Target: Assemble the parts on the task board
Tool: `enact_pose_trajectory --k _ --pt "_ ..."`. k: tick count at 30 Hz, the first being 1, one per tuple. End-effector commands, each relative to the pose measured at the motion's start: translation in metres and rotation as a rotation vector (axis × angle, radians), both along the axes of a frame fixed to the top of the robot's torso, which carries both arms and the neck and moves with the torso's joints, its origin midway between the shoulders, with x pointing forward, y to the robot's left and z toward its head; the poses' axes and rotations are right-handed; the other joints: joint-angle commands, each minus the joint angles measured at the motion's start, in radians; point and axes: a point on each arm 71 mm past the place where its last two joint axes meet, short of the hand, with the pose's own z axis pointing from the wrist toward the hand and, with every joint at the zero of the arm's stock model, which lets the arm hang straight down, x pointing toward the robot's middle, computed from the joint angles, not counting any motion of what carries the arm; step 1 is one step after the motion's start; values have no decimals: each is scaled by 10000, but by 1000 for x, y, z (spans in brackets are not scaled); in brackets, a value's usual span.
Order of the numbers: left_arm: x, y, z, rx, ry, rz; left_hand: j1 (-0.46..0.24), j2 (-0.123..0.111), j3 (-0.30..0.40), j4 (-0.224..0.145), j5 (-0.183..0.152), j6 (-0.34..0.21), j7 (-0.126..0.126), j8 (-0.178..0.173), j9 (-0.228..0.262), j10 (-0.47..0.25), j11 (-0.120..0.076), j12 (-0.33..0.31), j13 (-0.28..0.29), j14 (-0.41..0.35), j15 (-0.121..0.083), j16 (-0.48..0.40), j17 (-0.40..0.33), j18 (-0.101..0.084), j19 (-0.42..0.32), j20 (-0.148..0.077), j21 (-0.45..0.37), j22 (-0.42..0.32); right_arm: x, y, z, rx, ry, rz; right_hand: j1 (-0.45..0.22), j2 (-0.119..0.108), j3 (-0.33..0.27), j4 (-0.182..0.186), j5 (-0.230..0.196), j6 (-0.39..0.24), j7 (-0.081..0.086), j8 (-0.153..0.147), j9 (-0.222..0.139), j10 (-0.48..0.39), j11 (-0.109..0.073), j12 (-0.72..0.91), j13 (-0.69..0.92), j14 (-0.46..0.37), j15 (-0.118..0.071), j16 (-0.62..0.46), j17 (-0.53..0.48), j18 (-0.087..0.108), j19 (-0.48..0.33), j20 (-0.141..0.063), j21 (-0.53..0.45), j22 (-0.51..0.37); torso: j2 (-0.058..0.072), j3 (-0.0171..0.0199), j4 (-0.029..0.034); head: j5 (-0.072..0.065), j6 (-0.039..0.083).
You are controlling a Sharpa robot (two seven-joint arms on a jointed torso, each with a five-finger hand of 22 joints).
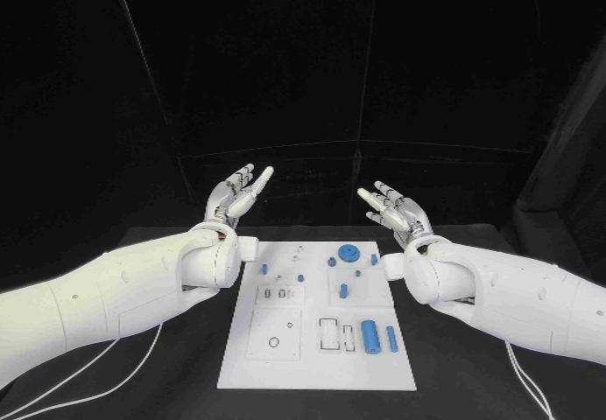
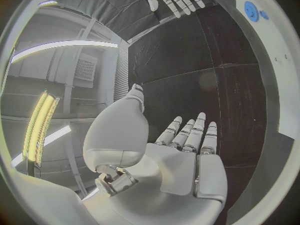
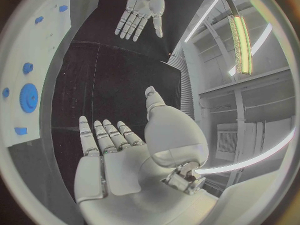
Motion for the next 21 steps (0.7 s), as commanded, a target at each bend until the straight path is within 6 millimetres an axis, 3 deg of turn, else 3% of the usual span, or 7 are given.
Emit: enact_pose_trajectory --k 1,5,8,15,19,20,21 --pt "4 -4 6 -602 -611 -738 443 27 -6 149 76 225 1091 68 37 168 177 89 31 284 91 83 46 266 65 166 80 25 5 12 0 -188 146 2089 1038 81 62 -448 50 527 1297 116 66 745 255 140 69 757 195 132 73 243 541 93 150 75 -1 1 -2 0 0" --pt "4 -4 7 -606 -627 -745 462 42 2 144 76 262 1103 75 41 208 188 95 35 322 92 95 54 272 84 168 88 31 11 13 -1 -374 215 2599 1669 59 263 -964 -140 1763 1500 334 204 2573 482 425 223 2913 342 531 262 648 2166 45 568 298 -1 1 -2 0 0" --pt "4 -4 7 -606 -627 -745 509 82 18 138 76 341 1127 87 50 303 212 107 45 397 94 118 68 283 121 171 106 42 13 14 -1 -455 248 2803 2169 -38 454 -1467 -218 3767 1407 726 401 5508 307 960 404 5866 81 1121 432 1058 3934 65 1152 524 -1 1 -2 0 0" --pt "4 15 2 -840 -524 -688 914 234 111 73 64 1268 1263 255 150 1279 377 253 137 1434 184 408 220 226 558 182 264 136 22 -21 7 -3883 -2038 1978 2786 -22 848 -2240 -636 6224 1140 1012 491 6992 -32 1010 350 7388 -319 1212 389 1381 4931 -2 1520 521 218 31 -2 -46 27" --pt "1 15 2 -936 -533 -841 1422 368 220 -145 93 2801 1309 616 330 3531 479 774 382 3508 216 1069 521 240 2010 181 789 427 24 -24 13 -4828 -2550 2246 2851 7 1019 -2658 -770 7257 959 1025 474 7712 -255 901 339 8333 -590 1232 390 1399 5654 -245 1765 508 334 49 23 -62 84" --pt "-1 15 2 -987 -502 -950 1794 433 270 -418 98 4252 1271 991 506 5702 344 1343 611 4515 1 1470 662 403 3942 163 1516 805 25 -24 15 -5158 -2718 2340 2780 32 1067 -2815 -774 7457 935 957 450 7963 -328 803 328 8647 -708 1182 377 1377 5907 -340 1829 483 408 50 42 -82 115" --pt "-2 14 2 -1015 -489 -1059 1995 472 308 -590 85 4841 1216 1124 562 6141 253 1449 624 4868 -104 1578 692 506 4770 158 1835 952 25 -25 16 -5362 -2809 2401 2762 29 1088 -2881 -751 7567 901 949 454 8123 -360 797 341 8862 -748 1212 401 1399 6046 -410 1880 485 460 46 55 -98 118"
